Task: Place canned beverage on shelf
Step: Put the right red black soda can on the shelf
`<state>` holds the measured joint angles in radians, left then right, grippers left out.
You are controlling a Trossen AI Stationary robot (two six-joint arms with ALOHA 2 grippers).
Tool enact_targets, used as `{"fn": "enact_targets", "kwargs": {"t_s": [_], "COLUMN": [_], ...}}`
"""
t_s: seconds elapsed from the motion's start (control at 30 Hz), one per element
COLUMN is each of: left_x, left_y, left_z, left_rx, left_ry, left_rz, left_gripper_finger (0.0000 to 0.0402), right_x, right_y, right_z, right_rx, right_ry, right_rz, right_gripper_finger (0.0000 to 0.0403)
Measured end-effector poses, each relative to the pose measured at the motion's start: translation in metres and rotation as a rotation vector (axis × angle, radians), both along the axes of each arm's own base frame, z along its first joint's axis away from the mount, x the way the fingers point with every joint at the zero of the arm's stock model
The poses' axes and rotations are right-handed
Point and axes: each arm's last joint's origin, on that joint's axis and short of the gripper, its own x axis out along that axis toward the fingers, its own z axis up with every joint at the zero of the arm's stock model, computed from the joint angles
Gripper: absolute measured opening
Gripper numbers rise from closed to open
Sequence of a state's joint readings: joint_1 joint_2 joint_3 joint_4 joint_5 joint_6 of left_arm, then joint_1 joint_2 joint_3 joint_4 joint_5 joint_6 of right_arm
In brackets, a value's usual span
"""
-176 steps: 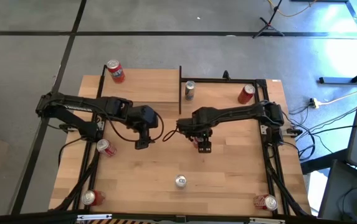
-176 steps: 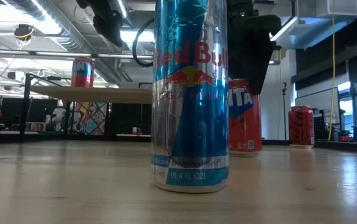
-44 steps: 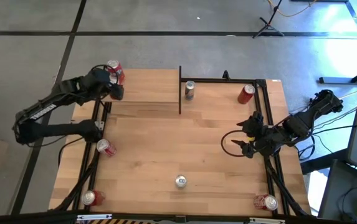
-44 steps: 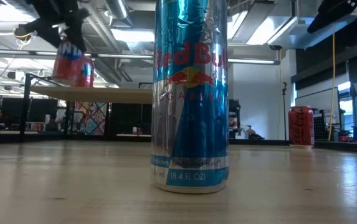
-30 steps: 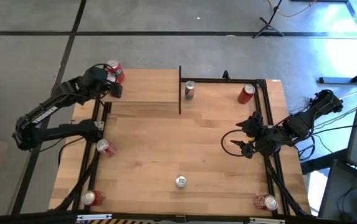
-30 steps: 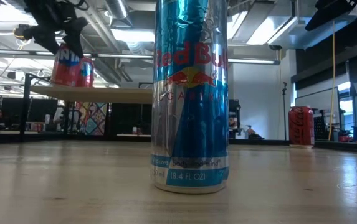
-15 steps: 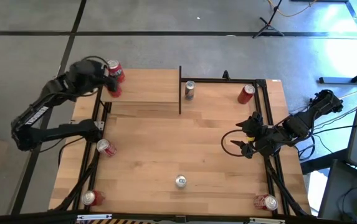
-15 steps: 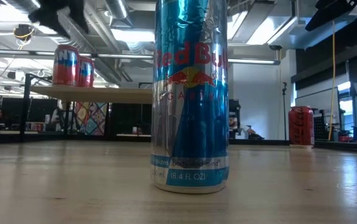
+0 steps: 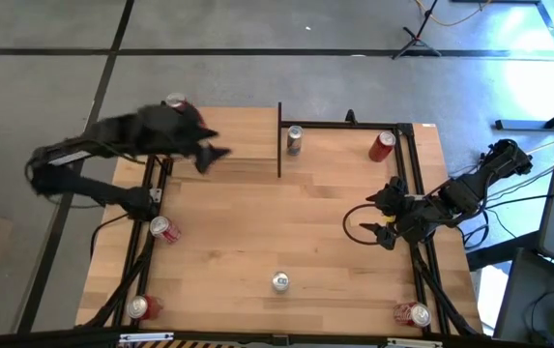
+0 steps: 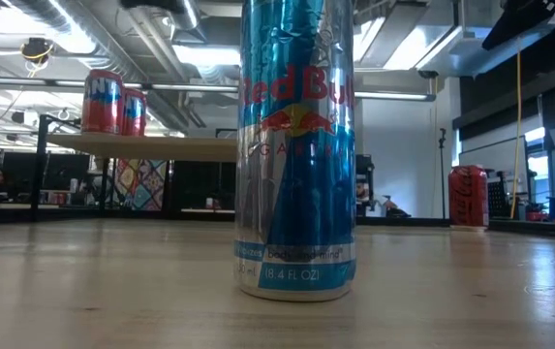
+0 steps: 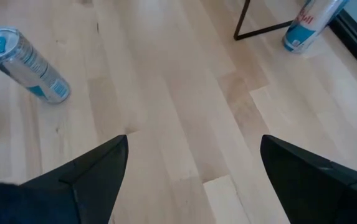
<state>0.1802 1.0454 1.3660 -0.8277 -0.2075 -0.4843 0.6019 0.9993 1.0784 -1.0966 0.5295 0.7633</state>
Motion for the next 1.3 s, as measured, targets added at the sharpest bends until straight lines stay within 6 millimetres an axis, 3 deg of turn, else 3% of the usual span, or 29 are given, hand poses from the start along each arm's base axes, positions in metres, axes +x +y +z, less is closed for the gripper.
{"fn": "enact_targets", "kwargs": {"t_s": [0.3,0.5,0.63,0.77,0.93,1.3], "left_x": [0.085,0.122,0.137,0.138,0.131,0.075], "left_y": [-0.053,-0.076,-0.084,-0.085,-0.079,-0.055], "left_z": [0.000,-0.011,-0.015,-0.016,-0.015,0.013], "left_rx": [0.061,0.010,-0.055,-0.068,0.001,0.160], "left_ry": [0.107,0.085,0.033,0.030,0.090,0.165], "left_rz": [-0.160,-0.144,-0.233,-0.235,-0.267,-0.341], "left_gripper_finger": [0.0347,0.0347,0.0347,0.0347,0.0347,0.0347], "right_x": [0.000,0.001,0.001,0.006,0.012,0.008], "right_y": [0.002,0.002,0.002,-0.012,-0.051,-0.142], "right_z": [0.000,0.001,0.001,0.004,0.020,0.022], "right_rx": [0.033,0.033,0.031,0.006,-0.035,0.008], "right_ry": [0.019,0.005,-0.002,-0.054,-0.023,0.105], "right_rz": [0.037,0.032,0.024,-0.152,-0.327,-0.575], "right_gripper_finger": [0.0353,0.0353,0.0353,0.0353,0.0353,0.0353]}}
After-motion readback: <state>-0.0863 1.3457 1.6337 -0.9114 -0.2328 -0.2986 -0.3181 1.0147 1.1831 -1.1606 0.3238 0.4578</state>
